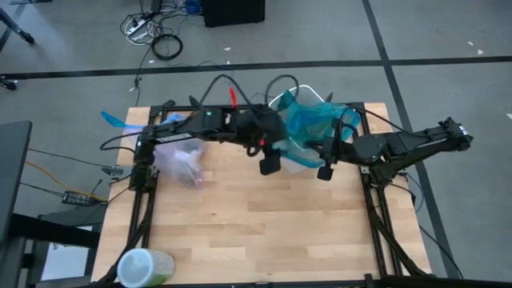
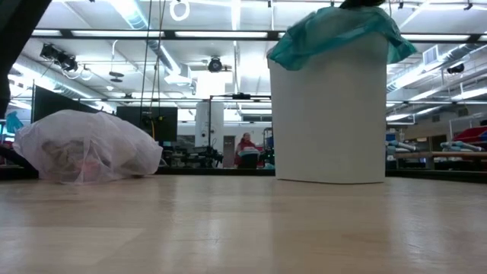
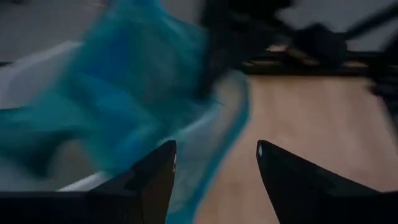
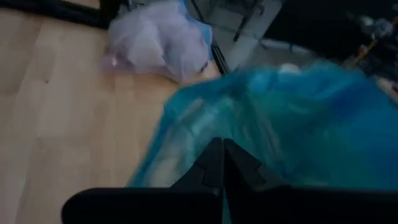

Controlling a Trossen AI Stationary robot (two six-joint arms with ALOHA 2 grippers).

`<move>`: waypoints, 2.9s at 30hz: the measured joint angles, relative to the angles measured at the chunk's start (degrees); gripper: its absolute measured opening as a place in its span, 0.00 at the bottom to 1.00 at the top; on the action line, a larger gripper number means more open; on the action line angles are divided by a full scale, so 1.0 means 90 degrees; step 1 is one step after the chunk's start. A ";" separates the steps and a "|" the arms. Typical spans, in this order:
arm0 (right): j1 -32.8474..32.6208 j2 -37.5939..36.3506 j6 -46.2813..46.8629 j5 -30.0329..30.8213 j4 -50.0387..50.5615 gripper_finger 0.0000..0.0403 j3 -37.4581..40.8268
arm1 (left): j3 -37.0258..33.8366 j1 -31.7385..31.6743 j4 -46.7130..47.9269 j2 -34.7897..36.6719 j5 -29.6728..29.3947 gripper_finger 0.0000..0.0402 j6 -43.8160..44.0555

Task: Place trash/remove bag and relplace
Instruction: Put the blue trash bag into the white trash bin

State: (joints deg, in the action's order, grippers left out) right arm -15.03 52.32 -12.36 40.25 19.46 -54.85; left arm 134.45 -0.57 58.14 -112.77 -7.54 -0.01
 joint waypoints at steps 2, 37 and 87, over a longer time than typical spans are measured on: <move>-0.0027 -0.0003 -0.0222 -0.0028 -0.0023 0.00 -0.0178 | 0.0001 0.0039 0.0038 0.0167 -0.0578 0.58 -0.0052; 0.1450 0.0622 -0.1651 -0.0525 0.2951 0.56 -0.2754 | -0.0475 -0.0087 -0.0840 0.0060 -0.1640 0.58 -0.0220; 0.1481 0.0600 -0.1588 -0.0483 0.3144 0.53 -0.2754 | -0.0512 -0.0273 -0.1293 -0.0323 -0.1552 0.58 0.0882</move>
State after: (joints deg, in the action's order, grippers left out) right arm -1.69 57.71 -26.65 35.90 47.76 -79.64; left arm 129.84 -3.03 46.50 -115.68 -21.50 7.92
